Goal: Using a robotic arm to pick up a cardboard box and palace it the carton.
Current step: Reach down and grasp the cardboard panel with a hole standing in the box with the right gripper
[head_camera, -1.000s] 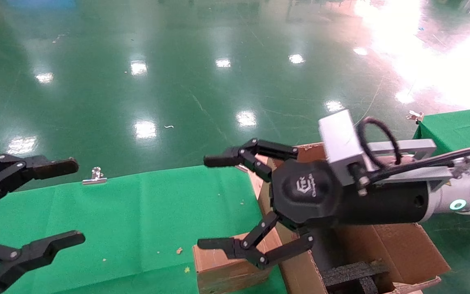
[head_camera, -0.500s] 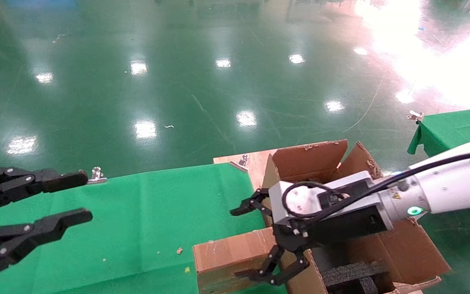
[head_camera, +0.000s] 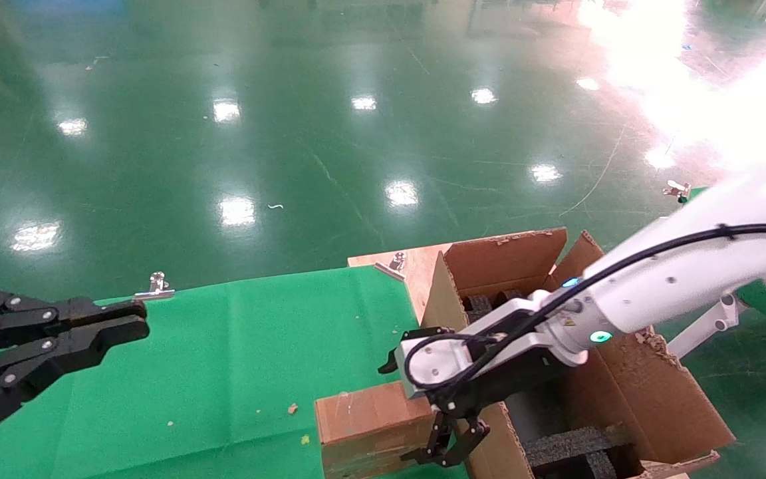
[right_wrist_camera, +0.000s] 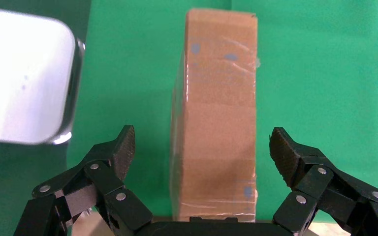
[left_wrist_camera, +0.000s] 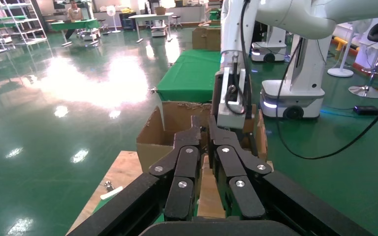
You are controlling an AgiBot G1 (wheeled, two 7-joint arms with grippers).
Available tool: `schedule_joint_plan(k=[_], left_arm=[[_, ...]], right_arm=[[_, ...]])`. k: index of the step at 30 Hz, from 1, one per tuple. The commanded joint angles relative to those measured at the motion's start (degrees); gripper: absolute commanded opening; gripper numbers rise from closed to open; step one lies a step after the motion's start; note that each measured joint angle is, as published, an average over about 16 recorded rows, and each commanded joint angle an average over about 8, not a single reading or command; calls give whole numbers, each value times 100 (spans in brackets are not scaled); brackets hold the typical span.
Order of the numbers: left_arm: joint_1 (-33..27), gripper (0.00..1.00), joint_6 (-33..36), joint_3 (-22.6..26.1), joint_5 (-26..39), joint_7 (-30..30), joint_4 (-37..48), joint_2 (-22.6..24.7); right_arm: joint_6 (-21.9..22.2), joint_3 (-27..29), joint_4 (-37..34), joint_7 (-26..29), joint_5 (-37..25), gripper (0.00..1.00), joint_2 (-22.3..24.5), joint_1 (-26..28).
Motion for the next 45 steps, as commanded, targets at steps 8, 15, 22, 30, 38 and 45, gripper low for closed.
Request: schedule_joint_plan(k=[8,15,22,30,38,45], left_arm=[[0,73,0,0,0,0,0,0],[1,100,-1,0,0,1,1,-1],[1,100,-1,0,0,1,2,-1],[1,100,-2,0,-1,1,2,-1],[1,100,-1,0,-1,1,2,-1],[1,100,-2,0,-1,1,2,-1]], right_arm=[[41,-546,-136,-205,-401,100,-336,330],[55,-704,-208,-280,-474,64,-429,403],[58,-707,-215,-283,-470,0,-431,409],[58,-677,-200,-282,-455,0,-414,392],[57,-661,-193,-280,-448,0,-405,383],[56,-653,-190,-278,-445,0,-402,380]])
